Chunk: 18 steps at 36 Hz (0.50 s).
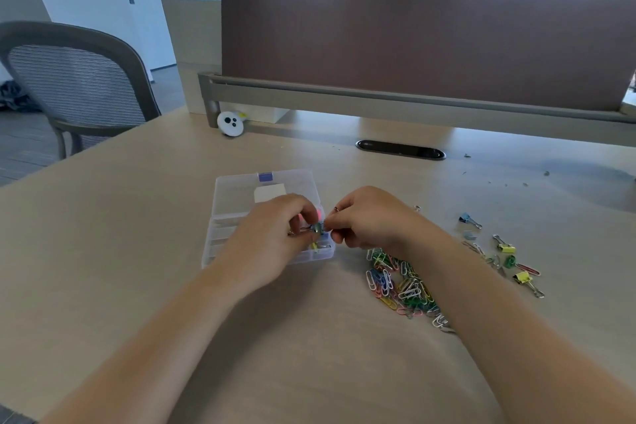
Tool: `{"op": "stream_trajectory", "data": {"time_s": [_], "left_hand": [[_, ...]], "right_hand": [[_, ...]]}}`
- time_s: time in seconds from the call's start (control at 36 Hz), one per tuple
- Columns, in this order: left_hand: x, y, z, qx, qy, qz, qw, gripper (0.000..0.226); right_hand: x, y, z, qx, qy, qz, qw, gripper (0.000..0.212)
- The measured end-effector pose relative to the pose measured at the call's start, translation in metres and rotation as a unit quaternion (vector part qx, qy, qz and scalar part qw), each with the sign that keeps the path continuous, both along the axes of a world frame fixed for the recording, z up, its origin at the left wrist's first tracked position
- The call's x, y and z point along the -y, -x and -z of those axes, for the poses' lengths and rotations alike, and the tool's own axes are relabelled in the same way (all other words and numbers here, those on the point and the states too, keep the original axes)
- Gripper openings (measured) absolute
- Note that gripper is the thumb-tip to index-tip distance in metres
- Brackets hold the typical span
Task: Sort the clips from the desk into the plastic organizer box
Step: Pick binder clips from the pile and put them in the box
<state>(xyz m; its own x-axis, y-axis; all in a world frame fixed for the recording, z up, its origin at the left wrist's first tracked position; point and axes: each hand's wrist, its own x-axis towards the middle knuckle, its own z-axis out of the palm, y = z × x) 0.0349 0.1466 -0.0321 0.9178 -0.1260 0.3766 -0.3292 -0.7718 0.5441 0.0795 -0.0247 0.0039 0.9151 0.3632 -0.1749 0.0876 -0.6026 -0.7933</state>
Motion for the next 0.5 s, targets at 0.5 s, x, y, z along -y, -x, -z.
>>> {"op": "stream_trajectory", "data": {"time_s": [0.5], "left_hand": [[0.0026, 0.0037, -0.0056, 0.025, -0.108, 0.036, 0.993, 0.005]], "right_hand": [[0.0037, -0.0054, 0.0014, 0.097, 0.029, 0.037, 0.994, 0.025]]}}
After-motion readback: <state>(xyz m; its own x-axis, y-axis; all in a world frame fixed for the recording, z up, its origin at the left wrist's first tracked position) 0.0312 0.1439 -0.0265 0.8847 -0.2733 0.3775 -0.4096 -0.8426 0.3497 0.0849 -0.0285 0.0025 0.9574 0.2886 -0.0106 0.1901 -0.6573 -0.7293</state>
